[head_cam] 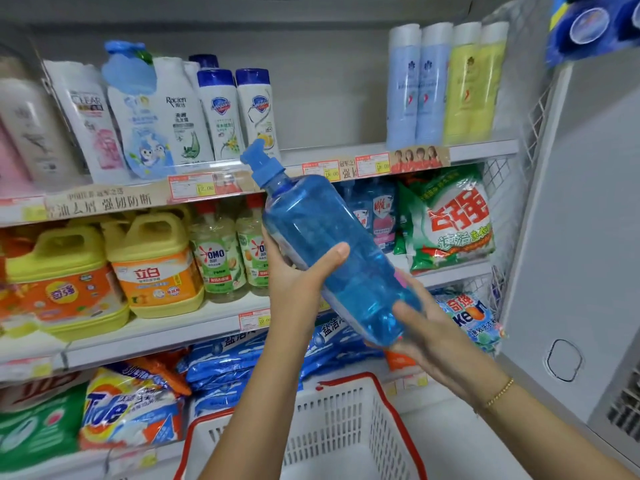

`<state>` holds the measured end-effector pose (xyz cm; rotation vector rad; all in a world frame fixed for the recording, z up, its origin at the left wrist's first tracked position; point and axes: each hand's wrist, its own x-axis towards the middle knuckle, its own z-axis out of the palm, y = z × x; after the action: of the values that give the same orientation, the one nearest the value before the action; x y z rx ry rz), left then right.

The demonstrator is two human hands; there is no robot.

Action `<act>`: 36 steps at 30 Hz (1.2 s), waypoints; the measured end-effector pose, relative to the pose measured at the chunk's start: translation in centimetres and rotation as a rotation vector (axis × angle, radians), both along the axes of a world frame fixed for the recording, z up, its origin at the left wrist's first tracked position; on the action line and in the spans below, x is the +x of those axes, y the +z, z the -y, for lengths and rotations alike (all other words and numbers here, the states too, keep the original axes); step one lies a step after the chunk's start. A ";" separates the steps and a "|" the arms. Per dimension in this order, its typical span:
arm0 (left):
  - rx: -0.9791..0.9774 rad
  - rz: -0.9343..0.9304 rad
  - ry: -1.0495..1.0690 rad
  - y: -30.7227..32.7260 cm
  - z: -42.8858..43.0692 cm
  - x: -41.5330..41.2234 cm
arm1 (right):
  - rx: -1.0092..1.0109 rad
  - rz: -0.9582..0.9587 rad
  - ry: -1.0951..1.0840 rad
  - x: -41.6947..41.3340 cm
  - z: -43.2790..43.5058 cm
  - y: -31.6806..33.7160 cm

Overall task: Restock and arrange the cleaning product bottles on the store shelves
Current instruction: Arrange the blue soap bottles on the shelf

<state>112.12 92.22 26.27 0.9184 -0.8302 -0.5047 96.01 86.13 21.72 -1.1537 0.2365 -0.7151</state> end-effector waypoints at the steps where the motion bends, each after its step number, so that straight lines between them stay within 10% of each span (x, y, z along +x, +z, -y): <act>1: -0.019 -0.005 0.050 0.4 0.4 -0.2 | -0.159 -0.073 -0.151 0.3 -0.1 0.0; 5: -0.008 -0.025 0.166 0.8 1.7 -1.5 | -0.633 -0.224 -0.659 2.4 -0.1 -0.4; 9: 0.051 0.047 0.216 0.7 2.2 -2.2 | -0.678 -0.256 -0.793 2.9 0.7 -0.2; 22: 0.192 0.503 -0.310 4.2 -0.4 0.9 | -0.122 -0.016 -0.082 -2.0 5.3 0.0; 26: 0.227 0.540 -0.089 4.9 -1.0 -0.5 | 0.024 0.059 -0.015 -1.9 4.3 -0.3; 36: 0.204 0.270 0.239 2.7 1.9 -3.2 | -0.760 -0.482 -0.685 1.6 0.9 0.6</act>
<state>108.92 90.32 29.01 1.2758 -0.9074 -0.2626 97.60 85.18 22.32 -2.0091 0.8436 -1.1702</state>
